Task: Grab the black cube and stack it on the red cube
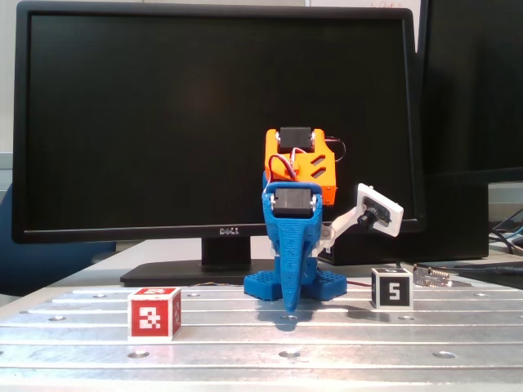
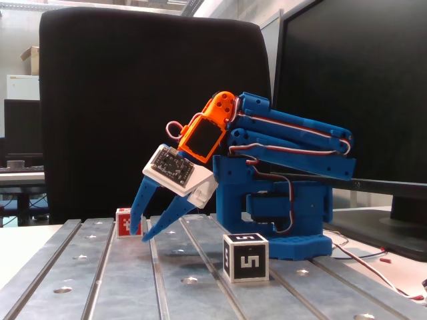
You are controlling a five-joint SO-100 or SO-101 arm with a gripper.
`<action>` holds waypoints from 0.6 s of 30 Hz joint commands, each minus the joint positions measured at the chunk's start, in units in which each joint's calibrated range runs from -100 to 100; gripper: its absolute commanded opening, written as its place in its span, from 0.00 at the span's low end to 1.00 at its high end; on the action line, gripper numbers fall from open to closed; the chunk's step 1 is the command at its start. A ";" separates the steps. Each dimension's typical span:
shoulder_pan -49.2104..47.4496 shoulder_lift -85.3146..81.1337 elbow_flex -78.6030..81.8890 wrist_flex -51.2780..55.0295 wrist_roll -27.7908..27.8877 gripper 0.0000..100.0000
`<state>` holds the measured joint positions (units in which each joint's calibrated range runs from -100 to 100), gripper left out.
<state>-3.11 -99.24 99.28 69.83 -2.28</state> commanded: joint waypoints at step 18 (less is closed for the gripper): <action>0.19 3.17 -9.14 1.01 0.23 0.05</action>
<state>-2.74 -98.73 93.84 71.12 -2.28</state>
